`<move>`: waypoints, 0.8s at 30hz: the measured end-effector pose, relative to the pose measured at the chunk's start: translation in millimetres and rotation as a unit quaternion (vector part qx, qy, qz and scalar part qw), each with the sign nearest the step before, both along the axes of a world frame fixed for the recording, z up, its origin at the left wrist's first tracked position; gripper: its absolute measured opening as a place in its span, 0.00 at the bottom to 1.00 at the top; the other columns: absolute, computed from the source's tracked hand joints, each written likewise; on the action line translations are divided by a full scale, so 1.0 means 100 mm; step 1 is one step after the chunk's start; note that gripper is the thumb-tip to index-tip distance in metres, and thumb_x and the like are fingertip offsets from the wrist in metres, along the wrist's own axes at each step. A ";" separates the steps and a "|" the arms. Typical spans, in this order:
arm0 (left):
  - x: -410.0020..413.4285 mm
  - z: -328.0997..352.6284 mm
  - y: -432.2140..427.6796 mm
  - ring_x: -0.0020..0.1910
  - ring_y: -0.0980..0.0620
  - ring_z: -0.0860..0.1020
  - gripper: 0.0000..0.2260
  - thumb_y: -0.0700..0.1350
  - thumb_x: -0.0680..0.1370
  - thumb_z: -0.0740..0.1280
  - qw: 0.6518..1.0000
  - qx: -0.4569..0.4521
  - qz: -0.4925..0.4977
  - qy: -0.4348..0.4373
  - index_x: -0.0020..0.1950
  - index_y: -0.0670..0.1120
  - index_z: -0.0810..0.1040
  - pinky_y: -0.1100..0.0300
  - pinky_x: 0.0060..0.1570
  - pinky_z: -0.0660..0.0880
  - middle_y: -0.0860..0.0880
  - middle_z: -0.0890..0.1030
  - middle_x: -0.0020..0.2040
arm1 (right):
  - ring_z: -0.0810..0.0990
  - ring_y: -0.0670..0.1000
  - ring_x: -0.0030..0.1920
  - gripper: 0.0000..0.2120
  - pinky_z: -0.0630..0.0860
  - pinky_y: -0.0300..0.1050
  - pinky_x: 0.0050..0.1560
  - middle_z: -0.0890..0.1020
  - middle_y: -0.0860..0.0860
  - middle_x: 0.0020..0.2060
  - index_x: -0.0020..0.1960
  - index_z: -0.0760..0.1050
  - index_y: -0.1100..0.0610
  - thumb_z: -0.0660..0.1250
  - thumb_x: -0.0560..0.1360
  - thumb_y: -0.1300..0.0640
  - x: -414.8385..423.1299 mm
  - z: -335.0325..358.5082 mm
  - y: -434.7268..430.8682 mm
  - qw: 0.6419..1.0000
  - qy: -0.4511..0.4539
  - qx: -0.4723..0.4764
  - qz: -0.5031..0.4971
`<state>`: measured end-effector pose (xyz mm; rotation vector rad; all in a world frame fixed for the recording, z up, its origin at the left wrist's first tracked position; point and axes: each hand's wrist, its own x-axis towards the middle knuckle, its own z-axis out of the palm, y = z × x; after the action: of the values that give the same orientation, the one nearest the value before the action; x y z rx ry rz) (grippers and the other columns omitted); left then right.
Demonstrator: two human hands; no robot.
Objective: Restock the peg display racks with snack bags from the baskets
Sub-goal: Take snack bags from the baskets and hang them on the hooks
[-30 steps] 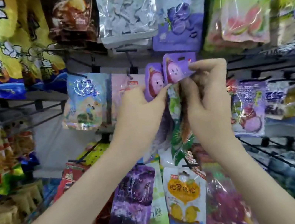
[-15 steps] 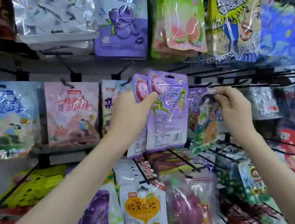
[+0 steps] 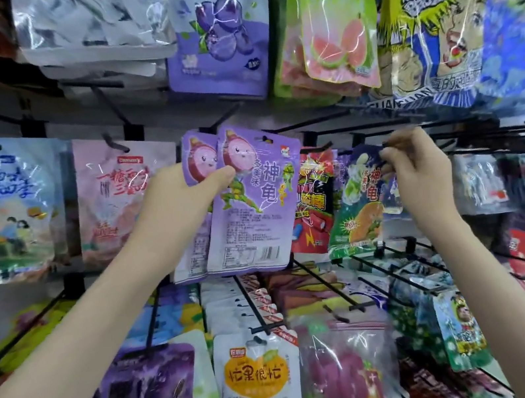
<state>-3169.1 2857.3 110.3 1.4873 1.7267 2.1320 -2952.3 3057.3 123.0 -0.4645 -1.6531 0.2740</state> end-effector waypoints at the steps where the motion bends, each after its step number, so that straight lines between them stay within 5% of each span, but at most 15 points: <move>1: 0.00 -0.01 -0.01 0.42 0.47 0.79 0.07 0.45 0.76 0.70 1.000 -0.002 0.001 -0.001 0.45 0.42 0.82 0.52 0.48 0.75 0.39 0.84 0.47 | 0.78 0.43 0.33 0.06 0.73 0.32 0.38 0.78 0.47 0.39 0.48 0.73 0.56 0.61 0.79 0.66 0.00 0.02 0.01 1.000 -0.002 0.004 0.000; 4: 0.00 -0.05 -0.02 0.46 0.44 0.81 0.06 0.46 0.76 0.70 1.000 -0.012 -0.009 -0.001 0.45 0.44 0.83 0.53 0.50 0.77 0.44 0.85 0.46 | 0.79 0.43 0.34 0.08 0.75 0.34 0.39 0.78 0.51 0.39 0.47 0.75 0.56 0.60 0.79 0.67 0.05 0.03 0.02 1.000 0.001 0.025 -0.010; 8: 0.04 -0.12 0.00 0.40 0.56 0.80 0.05 0.47 0.76 0.70 0.999 -0.030 -0.025 -0.009 0.42 0.51 0.83 0.65 0.40 0.74 0.51 0.85 0.41 | 0.78 0.41 0.31 0.08 0.77 0.37 0.37 0.80 0.48 0.37 0.46 0.76 0.55 0.62 0.78 0.66 0.12 0.13 0.01 1.000 -0.005 0.012 -0.012; 10: 0.04 -0.15 0.03 0.43 0.55 0.81 0.04 0.48 0.77 0.69 0.998 -0.042 -0.041 -0.006 0.44 0.51 0.84 0.61 0.45 0.76 0.50 0.85 0.44 | 0.78 0.42 0.29 0.08 0.77 0.37 0.35 0.80 0.43 0.33 0.45 0.77 0.55 0.64 0.77 0.66 0.15 0.20 -0.01 1.000 -0.026 -0.012 -0.008; 14: 0.07 -0.21 0.06 0.46 0.43 0.80 0.11 0.51 0.76 0.70 0.997 -0.054 -0.054 0.001 0.48 0.44 0.83 0.48 0.55 0.76 0.39 0.82 0.51 | 0.80 0.42 0.26 0.08 0.75 0.33 0.33 0.79 0.50 0.27 0.43 0.77 0.59 0.62 0.77 0.68 0.20 0.28 -0.04 0.998 -0.040 -0.048 0.017; 20: 0.13 -0.28 0.12 0.52 0.44 0.81 0.09 0.49 0.77 0.69 0.997 -0.066 -0.048 0.006 0.50 0.44 0.83 0.48 0.57 0.75 0.45 0.85 0.48 | 0.78 0.42 0.24 0.08 0.76 0.38 0.37 0.79 0.53 0.29 0.45 0.76 0.57 0.61 0.79 0.66 0.18 0.31 -0.04 0.996 -0.055 -0.070 -0.006; 24: 0.15 -0.33 0.14 0.47 0.45 0.81 0.10 0.47 0.77 0.69 0.996 -0.059 -0.063 0.004 0.49 0.40 0.83 0.51 0.52 0.76 0.41 0.84 0.48 | 0.74 0.42 0.23 0.10 0.75 0.37 0.35 0.78 0.52 0.29 0.46 0.78 0.55 0.60 0.79 0.65 0.13 0.30 0.02 0.992 -0.090 -0.075 -0.036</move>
<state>-3153.7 2871.4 77.6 1.5313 1.6795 1.9311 -2939.5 3059.1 153.3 -0.6765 -1.7953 0.3108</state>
